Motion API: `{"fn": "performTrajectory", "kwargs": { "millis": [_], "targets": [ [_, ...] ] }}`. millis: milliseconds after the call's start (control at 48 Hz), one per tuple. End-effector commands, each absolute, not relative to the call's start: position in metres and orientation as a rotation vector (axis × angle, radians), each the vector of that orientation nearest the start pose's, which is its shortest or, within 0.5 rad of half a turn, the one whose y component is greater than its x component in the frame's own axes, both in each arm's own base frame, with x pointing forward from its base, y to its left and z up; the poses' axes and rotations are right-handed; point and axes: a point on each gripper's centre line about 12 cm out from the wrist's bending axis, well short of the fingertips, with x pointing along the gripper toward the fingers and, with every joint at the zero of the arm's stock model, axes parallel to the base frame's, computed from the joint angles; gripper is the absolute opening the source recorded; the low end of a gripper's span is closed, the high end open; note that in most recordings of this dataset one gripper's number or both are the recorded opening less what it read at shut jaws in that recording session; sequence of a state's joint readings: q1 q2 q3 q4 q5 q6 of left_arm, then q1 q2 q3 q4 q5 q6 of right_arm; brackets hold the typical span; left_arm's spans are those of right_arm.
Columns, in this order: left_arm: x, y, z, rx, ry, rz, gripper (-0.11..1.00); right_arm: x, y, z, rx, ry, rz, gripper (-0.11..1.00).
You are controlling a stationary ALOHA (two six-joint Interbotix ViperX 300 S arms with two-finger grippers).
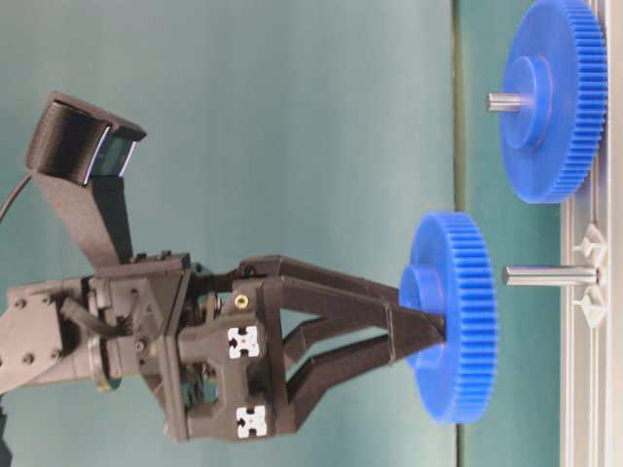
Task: Find the location of the shaft and insert the small gear.
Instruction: 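Lift the gear and carry it up to the empty left shaft, then align the gear's bore with the shaft tip using the left gripper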
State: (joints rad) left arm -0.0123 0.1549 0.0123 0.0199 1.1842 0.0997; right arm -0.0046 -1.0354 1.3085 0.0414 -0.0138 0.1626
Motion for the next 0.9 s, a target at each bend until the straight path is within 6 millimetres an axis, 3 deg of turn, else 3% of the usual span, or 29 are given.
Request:
{"fn": "performTrajectory", "kwargs": {
  "millis": [0, 874],
  "targets": [
    [0.43, -0.001, 0.267, 0.118, 1.3, -0.064, 0.64, 0.177, -0.001, 0.225, 0.216, 0.241, -0.033, -0.01],
    [0.447, 0.033, 0.244, 0.112, 1.338, -0.038, 0.64, 0.172, -0.002, 0.229, 0.215, 0.208, -0.037, -0.01]
  ]
}}
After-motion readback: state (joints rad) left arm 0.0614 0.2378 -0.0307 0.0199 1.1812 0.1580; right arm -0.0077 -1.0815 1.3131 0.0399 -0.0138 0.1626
